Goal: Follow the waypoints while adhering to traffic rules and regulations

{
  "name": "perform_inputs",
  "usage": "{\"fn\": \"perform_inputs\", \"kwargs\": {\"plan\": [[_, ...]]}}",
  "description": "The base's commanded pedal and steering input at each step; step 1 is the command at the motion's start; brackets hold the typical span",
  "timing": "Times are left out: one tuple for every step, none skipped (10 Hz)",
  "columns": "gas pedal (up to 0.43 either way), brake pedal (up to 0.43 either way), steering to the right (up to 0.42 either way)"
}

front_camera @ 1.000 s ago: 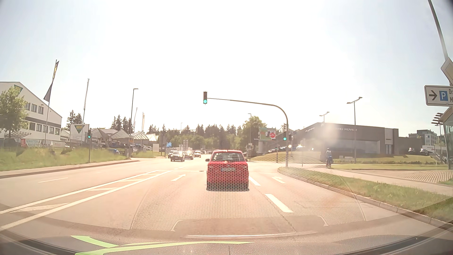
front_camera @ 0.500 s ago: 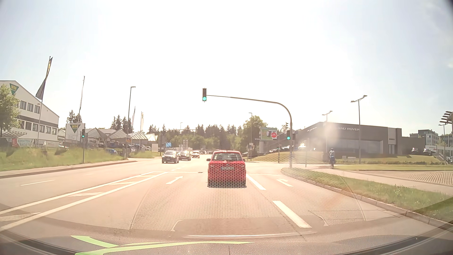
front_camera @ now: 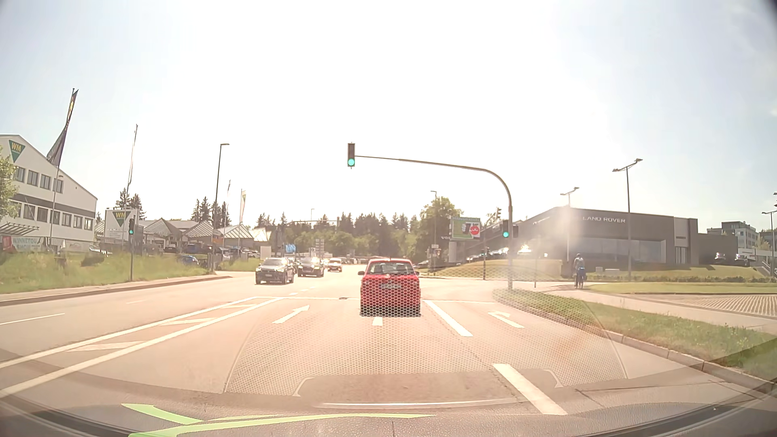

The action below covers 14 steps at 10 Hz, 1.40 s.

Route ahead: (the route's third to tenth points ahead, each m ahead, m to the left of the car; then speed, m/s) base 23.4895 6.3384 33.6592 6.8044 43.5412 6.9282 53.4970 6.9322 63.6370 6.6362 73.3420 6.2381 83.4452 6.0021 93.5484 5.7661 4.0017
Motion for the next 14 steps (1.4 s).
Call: {"fn": "perform_inputs", "kwargs": {"plan": [[0.248,0.0,-0.026],[0.248,0.0,-0.026],[0.248,0.0,-0.025],[0.248,0.0,-0.023],[0.248,0.0,-0.019],[0.248,0.0,-0.013],[0.26,0.0,-0.009],[0.26,0.0,-0.006],[0.26,0.0,-0.005],[0.26,0.0,-0.004],[0.26,0.0,-0.004],[0.26,0.0,-0.004],[0.26,0.0,-0.004],[0.26,0.0,-0.003]]}}
